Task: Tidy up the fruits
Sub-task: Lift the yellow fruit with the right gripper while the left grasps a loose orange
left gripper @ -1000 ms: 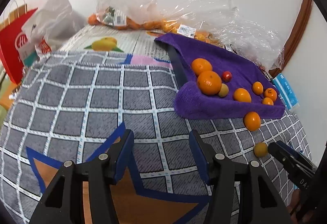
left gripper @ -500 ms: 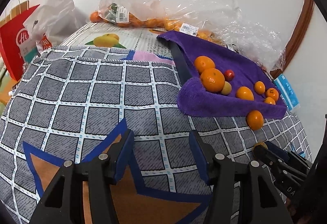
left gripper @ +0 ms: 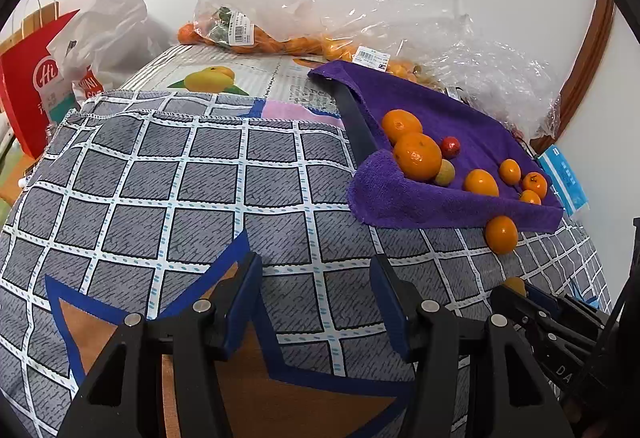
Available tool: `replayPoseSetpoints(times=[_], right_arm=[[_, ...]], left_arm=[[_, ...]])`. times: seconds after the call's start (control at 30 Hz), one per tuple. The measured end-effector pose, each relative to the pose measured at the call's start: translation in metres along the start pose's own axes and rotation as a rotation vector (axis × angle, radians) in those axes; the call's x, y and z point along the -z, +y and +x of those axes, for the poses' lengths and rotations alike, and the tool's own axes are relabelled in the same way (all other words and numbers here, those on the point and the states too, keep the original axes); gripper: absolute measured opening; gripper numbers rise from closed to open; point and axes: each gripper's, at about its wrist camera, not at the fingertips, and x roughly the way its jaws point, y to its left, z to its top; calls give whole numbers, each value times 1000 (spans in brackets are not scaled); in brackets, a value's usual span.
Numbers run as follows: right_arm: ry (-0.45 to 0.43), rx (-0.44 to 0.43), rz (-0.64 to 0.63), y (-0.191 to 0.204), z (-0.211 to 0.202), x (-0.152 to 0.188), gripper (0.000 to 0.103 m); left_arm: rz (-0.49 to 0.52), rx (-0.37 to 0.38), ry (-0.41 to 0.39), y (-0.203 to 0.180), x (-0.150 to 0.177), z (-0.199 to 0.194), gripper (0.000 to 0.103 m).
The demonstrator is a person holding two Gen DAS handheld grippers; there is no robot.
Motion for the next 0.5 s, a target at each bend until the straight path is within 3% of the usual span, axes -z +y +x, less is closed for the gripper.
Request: replayPoseSetpoints(times=[0.5], right_arm=[[-80,36,48,-23,-24,1,27]], left_arm=[[34,-6,12,-2,-1,3,57]])
